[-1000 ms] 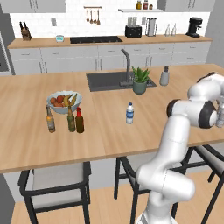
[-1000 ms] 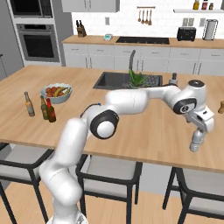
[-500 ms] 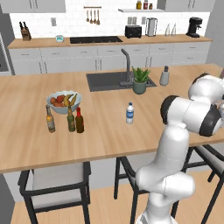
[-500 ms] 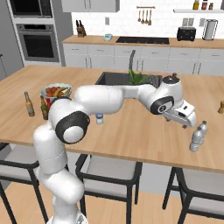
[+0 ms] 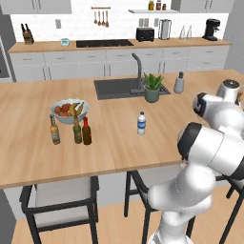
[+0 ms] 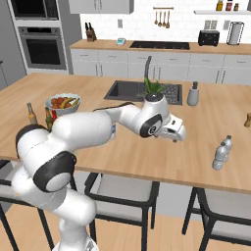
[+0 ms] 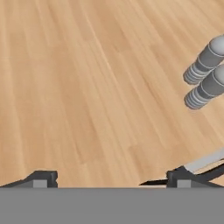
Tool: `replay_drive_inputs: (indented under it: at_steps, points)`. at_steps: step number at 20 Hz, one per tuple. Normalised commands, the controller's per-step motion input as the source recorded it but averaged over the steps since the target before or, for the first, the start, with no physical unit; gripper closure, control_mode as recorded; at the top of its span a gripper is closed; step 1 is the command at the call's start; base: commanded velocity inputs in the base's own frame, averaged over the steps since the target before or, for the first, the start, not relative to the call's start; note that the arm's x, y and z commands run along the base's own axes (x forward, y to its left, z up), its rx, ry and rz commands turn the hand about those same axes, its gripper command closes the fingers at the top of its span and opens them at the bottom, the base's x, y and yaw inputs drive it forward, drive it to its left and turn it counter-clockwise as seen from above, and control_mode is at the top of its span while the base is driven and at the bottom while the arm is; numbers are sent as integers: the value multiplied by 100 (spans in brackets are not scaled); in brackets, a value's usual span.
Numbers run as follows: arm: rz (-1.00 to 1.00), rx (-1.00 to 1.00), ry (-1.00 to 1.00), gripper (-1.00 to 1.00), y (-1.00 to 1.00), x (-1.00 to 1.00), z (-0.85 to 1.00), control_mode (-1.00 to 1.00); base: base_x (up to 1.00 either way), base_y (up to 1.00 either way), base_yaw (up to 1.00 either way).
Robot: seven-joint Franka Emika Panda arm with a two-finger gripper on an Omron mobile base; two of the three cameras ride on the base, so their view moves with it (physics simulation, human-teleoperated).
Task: Move the plastic bottles in the middle to the plastics group, and the glass bottles in the middle to the glass group.
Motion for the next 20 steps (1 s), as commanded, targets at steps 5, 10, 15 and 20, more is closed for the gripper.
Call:
replay_drive_inputs:
  at_steps: [5, 10, 15, 20]
  points:
    - [43, 0, 0, -100, 100, 0, -7, -100, 0, 0, 0]
    - [44, 0, 0, -100, 100, 0, -4, -100, 0, 0, 0]
    - [37, 1, 0, -100, 100, 10, 13, -100, 0, 0, 0]
    - [24, 0, 1, -100, 100, 10, 30, -100, 0, 0, 0]
